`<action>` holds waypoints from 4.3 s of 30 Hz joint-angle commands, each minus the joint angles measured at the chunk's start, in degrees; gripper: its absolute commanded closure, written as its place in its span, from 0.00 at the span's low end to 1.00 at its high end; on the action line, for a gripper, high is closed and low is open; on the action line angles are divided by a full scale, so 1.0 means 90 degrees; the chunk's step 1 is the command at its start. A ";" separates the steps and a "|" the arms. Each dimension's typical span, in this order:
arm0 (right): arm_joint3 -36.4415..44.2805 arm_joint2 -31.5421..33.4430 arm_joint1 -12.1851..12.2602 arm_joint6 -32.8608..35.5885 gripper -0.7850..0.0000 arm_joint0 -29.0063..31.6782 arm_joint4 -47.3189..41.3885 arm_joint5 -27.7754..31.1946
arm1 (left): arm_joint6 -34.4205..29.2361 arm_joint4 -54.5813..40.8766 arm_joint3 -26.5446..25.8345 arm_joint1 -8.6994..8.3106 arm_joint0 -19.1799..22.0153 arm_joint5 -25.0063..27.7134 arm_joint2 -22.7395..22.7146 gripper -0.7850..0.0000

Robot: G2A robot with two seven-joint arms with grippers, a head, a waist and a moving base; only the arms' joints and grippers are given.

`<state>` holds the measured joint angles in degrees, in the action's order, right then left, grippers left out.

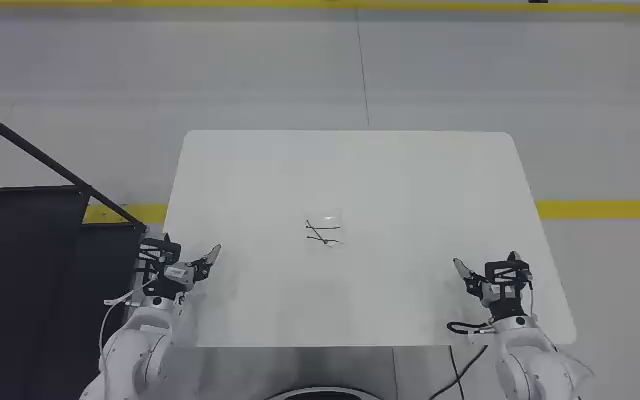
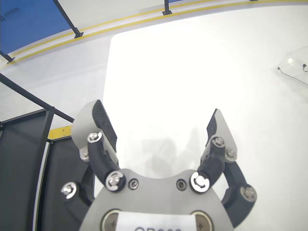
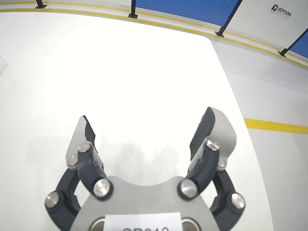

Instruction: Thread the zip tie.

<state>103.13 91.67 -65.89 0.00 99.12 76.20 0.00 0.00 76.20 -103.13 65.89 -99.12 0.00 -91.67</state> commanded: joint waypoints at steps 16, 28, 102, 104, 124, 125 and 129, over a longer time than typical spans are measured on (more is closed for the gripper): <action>0.0000 0.0000 0.0000 0.0000 0.00 0.0000 0.0000 0.0000 | -0.0178 -0.0312 -0.0182 0.0023 -0.0049 0.0166 0.0021 0.00; 0.0000 0.0000 0.0000 0.0000 0.00 0.0000 0.0000 0.0000 | -0.3285 -0.2717 -0.1034 -0.0058 0.0308 0.1628 -0.0312 0.00; 0.0000 0.0000 0.0000 0.0000 0.00 0.0000 0.0000 0.0000 | -0.4715 -0.6400 0.1478 0.0380 0.3946 -0.1394 0.2432 0.22; 0.0000 0.0000 0.0000 0.0000 0.00 0.0000 0.0000 0.0000 | -0.4704 -0.6423 0.1521 0.0384 0.3972 -0.1384 0.2454 0.22; 0.0000 0.0000 0.0000 0.0000 0.00 0.0000 0.0000 0.0000 | -0.4640 -0.6433 0.1634 0.0391 0.4087 -0.1404 0.2588 0.64; 0.0000 0.0000 0.0000 0.0000 0.00 0.0000 0.0000 0.0000 | -0.4636 -0.6440 0.1647 0.0391 0.4095 -0.1403 0.2588 0.64; 0.0000 0.0000 0.0000 0.0000 0.00 0.0000 0.0000 0.0000 | -0.4612 -0.6466 0.1716 0.0396 0.4126 -0.1394 0.2612 0.65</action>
<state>103.13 91.67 -65.89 0.00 99.12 76.20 0.00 -41.54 18.08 -87.87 69.43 -62.07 -12.58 -68.27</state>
